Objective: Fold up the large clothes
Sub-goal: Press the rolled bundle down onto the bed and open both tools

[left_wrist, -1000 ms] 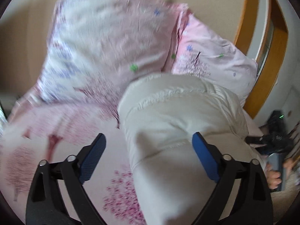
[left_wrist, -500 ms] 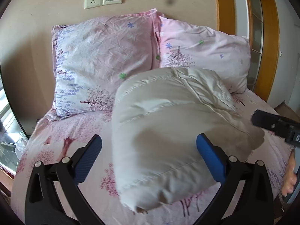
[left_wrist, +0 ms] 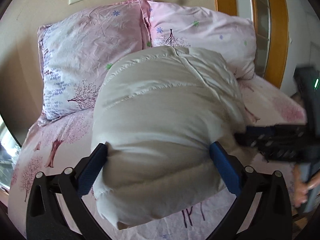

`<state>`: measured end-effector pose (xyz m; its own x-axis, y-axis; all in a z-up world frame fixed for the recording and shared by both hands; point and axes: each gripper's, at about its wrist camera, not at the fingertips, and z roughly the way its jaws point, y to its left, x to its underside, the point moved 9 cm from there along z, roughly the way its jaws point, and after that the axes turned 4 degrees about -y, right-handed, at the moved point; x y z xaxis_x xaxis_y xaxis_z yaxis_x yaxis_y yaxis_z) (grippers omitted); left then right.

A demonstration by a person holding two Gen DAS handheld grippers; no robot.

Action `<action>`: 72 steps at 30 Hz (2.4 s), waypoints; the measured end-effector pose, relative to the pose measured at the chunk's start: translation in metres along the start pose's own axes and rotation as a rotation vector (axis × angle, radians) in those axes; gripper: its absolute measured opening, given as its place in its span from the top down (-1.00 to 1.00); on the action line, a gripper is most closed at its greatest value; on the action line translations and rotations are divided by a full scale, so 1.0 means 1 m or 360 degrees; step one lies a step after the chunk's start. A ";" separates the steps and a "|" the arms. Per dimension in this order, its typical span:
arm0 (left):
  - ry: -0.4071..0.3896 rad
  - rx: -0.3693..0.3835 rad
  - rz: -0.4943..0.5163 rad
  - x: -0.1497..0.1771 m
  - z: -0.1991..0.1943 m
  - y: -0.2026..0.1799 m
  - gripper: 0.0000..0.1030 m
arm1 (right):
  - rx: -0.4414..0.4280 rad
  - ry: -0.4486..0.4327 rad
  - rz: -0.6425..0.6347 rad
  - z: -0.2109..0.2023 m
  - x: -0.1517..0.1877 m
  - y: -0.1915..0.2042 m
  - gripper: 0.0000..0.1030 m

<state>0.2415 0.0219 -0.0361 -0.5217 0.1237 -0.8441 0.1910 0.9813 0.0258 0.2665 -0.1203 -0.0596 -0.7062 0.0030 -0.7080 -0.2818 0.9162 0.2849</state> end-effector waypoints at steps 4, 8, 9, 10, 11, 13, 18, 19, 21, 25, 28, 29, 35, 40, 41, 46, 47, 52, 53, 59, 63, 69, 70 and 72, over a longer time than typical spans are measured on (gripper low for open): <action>0.0010 0.0019 -0.0015 0.002 0.004 0.001 -0.97 | -0.0135 -0.0178 0.0121 -0.017 -0.055 0.001 0.04; 0.0015 -0.0019 0.0039 0.003 0.006 -0.006 -0.97 | -0.0102 -0.0183 0.0282 0.002 -0.113 -0.016 0.03; 0.0014 -0.0023 0.0041 0.003 0.006 -0.007 -0.97 | -0.0063 -0.0186 0.0387 0.008 -0.128 -0.032 -0.02; 0.0013 -0.0023 0.0040 0.003 0.006 -0.007 -0.97 | -0.0066 -0.0196 0.0468 0.010 -0.135 -0.042 -0.11; 0.0011 -0.0022 0.0038 0.003 0.007 -0.007 -0.97 | -0.0098 -0.0198 0.0564 0.014 -0.142 -0.054 -0.20; 0.0010 -0.0013 0.0039 0.003 0.006 -0.006 -0.97 | -0.0167 -0.0125 0.0680 0.026 -0.147 -0.069 -0.45; 0.0012 -0.0002 0.0055 0.002 0.007 -0.007 -0.97 | -0.0460 0.0081 0.0729 0.054 -0.140 -0.058 0.45; 0.0017 -0.0004 0.0044 0.002 0.007 -0.006 -0.97 | -0.0472 0.0063 0.0727 0.054 -0.143 -0.057 0.56; 0.0015 0.0010 0.0020 -0.001 0.006 -0.008 -0.97 | -0.0437 0.0028 0.0714 0.052 -0.148 -0.060 0.68; -0.0030 0.0001 0.0084 -0.010 0.006 -0.021 -0.97 | -0.0235 0.0127 0.0744 0.072 -0.134 -0.084 0.71; -0.0063 -0.0019 0.0163 -0.015 0.008 -0.033 -0.97 | -0.0155 0.0222 0.0821 0.089 -0.118 -0.103 0.71; -0.0070 -0.0026 0.0183 -0.017 0.008 -0.037 -0.97 | -0.0142 0.0243 0.0834 0.093 -0.115 -0.106 0.70; -0.0075 -0.0050 0.0248 -0.019 0.018 -0.047 -0.97 | -0.0056 0.0299 0.0793 0.107 -0.102 -0.109 0.66; -0.0051 -0.0048 0.0255 -0.011 0.019 -0.043 -0.97 | 0.0044 0.0103 0.0631 0.061 -0.109 -0.104 0.06; -0.0047 -0.0045 0.0249 -0.011 0.019 -0.042 -0.97 | 0.0050 0.0021 0.0569 0.043 -0.110 -0.098 0.01; -0.0046 -0.0041 0.0239 -0.011 0.019 -0.042 -0.97 | -0.0084 -0.0131 0.0335 -0.018 -0.088 -0.052 0.01; -0.0047 -0.0043 0.0238 -0.011 0.019 -0.042 -0.97 | -0.0130 -0.0110 0.0315 -0.021 -0.079 -0.043 0.01; -0.0055 -0.0048 0.0243 -0.010 0.018 -0.042 -0.97 | -0.0112 0.0113 0.0329 0.018 -0.036 -0.042 0.04; -0.0059 -0.0055 0.0256 -0.011 0.017 -0.043 -0.97 | -0.0125 0.0119 0.0360 0.025 -0.033 -0.045 0.04; -0.0160 0.0127 -0.0010 -0.023 -0.019 -0.020 -0.97 | -0.0208 0.0140 0.0512 0.030 -0.035 -0.056 0.04; -0.0195 0.0149 -0.0285 -0.015 -0.052 0.018 -0.97 | -0.0122 0.0040 0.0507 -0.003 -0.036 -0.061 -0.18; -0.0146 0.0013 -0.0408 0.016 -0.073 0.052 -0.97 | 0.0202 -0.0211 0.0258 -0.050 -0.030 -0.049 -0.78; -0.0130 -0.0026 -0.0388 0.020 -0.074 0.053 -0.97 | 0.0242 -0.0252 0.0227 -0.058 -0.028 -0.046 -0.87; -0.0104 -0.0095 -0.0347 0.027 -0.074 0.053 -0.97 | 0.0304 -0.0303 0.0175 -0.068 -0.024 -0.044 -0.96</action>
<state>0.1759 0.0882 -0.0176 -0.4898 -0.1002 -0.8661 0.0291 0.9909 -0.1311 0.2515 -0.1874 -0.0115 -0.5862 0.1647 -0.7932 -0.0701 0.9651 0.2522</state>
